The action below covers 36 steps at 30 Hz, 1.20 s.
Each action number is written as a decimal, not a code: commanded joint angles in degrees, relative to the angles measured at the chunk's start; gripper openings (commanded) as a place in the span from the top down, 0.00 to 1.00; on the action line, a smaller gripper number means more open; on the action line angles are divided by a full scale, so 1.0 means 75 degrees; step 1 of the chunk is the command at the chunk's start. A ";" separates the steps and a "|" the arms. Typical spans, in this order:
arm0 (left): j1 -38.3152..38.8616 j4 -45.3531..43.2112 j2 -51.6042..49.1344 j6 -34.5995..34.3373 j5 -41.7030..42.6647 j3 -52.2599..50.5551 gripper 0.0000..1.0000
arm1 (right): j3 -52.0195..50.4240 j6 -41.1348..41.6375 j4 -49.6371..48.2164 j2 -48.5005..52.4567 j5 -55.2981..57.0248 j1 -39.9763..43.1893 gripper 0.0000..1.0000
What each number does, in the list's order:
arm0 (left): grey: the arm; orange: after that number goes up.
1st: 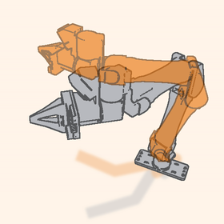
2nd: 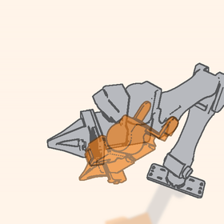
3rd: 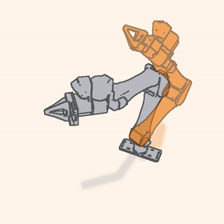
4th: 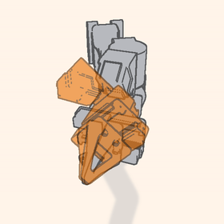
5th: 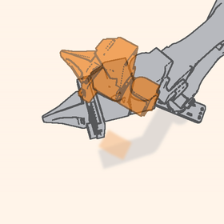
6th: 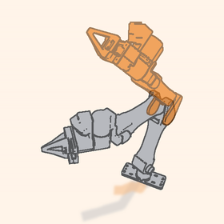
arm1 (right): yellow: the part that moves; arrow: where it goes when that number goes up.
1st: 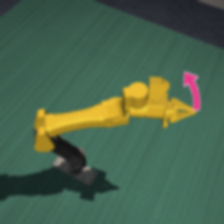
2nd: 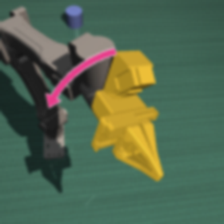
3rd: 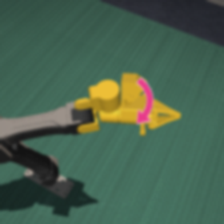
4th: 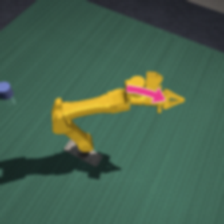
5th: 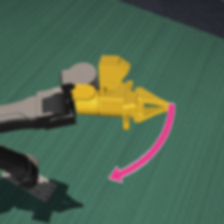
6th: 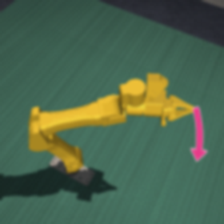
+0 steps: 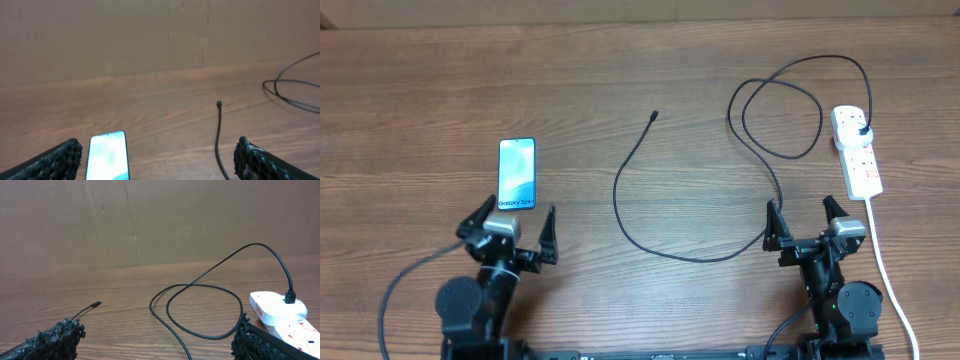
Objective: Plug charger to phone and switch on socket
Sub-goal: 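Move the left gripper over the smartphone and grasp its bottom edge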
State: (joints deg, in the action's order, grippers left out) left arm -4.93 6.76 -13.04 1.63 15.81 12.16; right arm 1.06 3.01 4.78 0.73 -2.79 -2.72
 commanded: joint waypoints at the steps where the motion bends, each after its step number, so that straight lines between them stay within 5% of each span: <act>1: -0.0041 0.0347 -0.1081 -0.0079 0.0108 0.1282 0.00 | -0.0082 0.0017 -0.0026 -0.0076 -0.0044 0.0023 0.00; 22: -0.0041 0.6531 -0.7784 0.0303 0.0906 0.9081 0.00 | -0.0082 0.0017 -0.0026 -0.0076 -0.0044 0.0023 0.00; 36: -0.0041 0.7175 -1.0247 0.0574 -0.0012 0.9658 0.00 | -0.0082 0.0017 -0.0026 -0.0076 -0.0041 0.0023 0.00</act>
State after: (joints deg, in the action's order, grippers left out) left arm -4.93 60.84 -87.22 3.42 20.32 83.11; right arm 1.06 3.01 4.78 0.71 -2.79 -2.72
